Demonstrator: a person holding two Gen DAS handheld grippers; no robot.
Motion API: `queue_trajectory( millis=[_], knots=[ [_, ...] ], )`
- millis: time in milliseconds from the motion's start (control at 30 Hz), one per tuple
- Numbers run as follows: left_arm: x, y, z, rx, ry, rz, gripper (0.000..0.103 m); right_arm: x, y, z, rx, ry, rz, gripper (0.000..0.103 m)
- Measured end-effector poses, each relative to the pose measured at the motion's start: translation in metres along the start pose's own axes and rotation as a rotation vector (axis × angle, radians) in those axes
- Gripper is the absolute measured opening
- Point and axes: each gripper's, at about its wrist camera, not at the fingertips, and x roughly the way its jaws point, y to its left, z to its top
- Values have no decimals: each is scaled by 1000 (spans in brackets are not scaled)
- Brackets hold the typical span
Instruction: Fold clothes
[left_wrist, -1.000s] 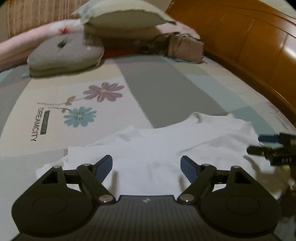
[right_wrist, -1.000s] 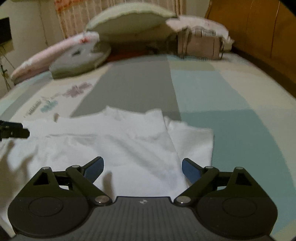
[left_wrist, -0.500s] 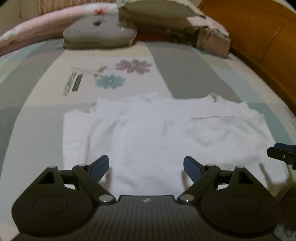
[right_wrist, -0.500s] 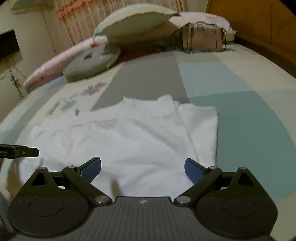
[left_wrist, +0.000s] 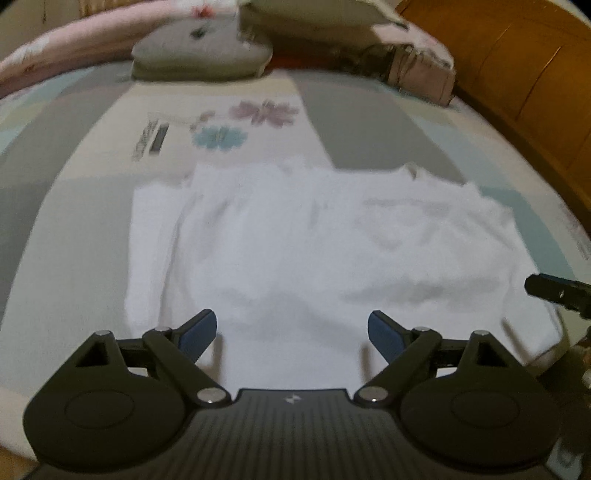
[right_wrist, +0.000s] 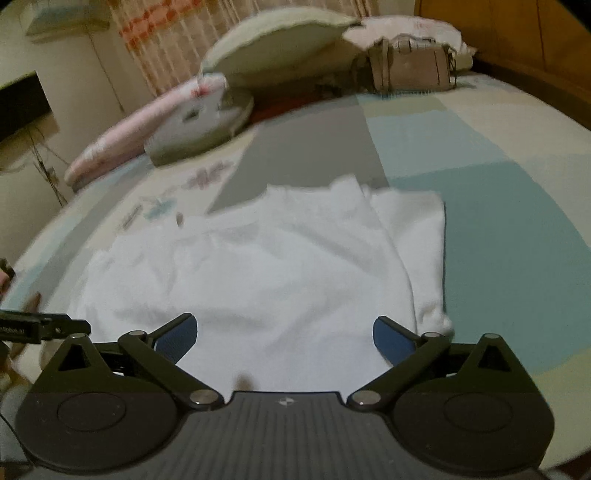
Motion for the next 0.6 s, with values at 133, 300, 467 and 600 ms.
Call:
queue_trajectory(
  millis=[133, 300, 467, 600],
  knots=[
    [6, 7, 14, -3, -37, -15, 90, 6, 0, 32, -31, -50, -17, 103],
    [21, 20, 21, -30, -52, -26, 90, 37, -8, 52, -46, -43, -39, 103],
    [33, 31, 23, -19, -75, -91, 90, 70, -19, 54, -38, -14, -51, 103],
    [49, 43, 27, -67, -68, -52, 89, 96, -27, 56, -32, 9, -61, 103]
  ],
)
